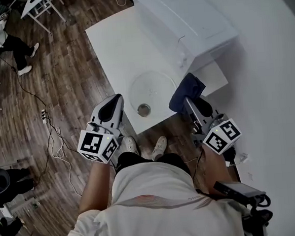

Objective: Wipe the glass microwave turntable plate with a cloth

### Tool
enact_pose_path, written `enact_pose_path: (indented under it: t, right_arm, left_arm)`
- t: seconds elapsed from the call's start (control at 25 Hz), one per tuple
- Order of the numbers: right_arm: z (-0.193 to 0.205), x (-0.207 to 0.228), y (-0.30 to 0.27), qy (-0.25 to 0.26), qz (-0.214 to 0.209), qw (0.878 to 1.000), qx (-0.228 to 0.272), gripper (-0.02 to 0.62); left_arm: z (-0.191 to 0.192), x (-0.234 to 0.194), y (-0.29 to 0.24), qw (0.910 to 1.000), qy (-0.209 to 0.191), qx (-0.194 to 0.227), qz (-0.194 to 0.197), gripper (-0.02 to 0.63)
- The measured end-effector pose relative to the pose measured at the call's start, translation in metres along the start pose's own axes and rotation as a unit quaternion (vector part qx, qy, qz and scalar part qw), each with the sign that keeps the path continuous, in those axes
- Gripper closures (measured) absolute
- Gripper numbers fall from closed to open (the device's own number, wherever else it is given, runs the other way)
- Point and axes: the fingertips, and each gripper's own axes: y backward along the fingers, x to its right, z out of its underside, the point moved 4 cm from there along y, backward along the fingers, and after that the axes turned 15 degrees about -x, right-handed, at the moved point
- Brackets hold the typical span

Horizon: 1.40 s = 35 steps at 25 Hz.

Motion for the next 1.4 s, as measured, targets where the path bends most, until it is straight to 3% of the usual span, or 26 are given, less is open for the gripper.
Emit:
enact_pose_path:
  t: [0.28, 0.44, 0.68, 1.0, 1.4]
  right_arm:
    - [-0.008, -0.021, 0.024, 0.015, 0.012, 0.999, 0.027, 0.534]
    - [-0.009, -0.058, 0.034, 0.026, 0.031, 0.999, 0.034, 0.534]
    - [0.009, -0.102, 0.034, 0.032, 0.049, 0.998, 0.035, 0.534]
    - [0.047, -0.216, 0.043, 0.038, 0.088, 0.994, 0.045, 0.534]
    - [0.076, -0.293, 0.082, 0.061, 0.116, 0.991, 0.042, 0.534]
  left_arm:
    - [-0.018, 0.015, 0.022, 0.9993, -0.022, 0.03, 0.011, 0.595]
    - [-0.018, 0.01, 0.06, 0.9984, -0.022, 0.048, 0.02, 0.595]
    - [0.01, -0.01, 0.109, 0.998, -0.01, 0.059, 0.021, 0.595]
    - [0.054, -0.035, 0.23, 0.997, -0.006, 0.07, 0.034, 0.595]
    - [0.068, -0.014, 0.29, 0.994, -0.008, 0.084, 0.07, 0.595]
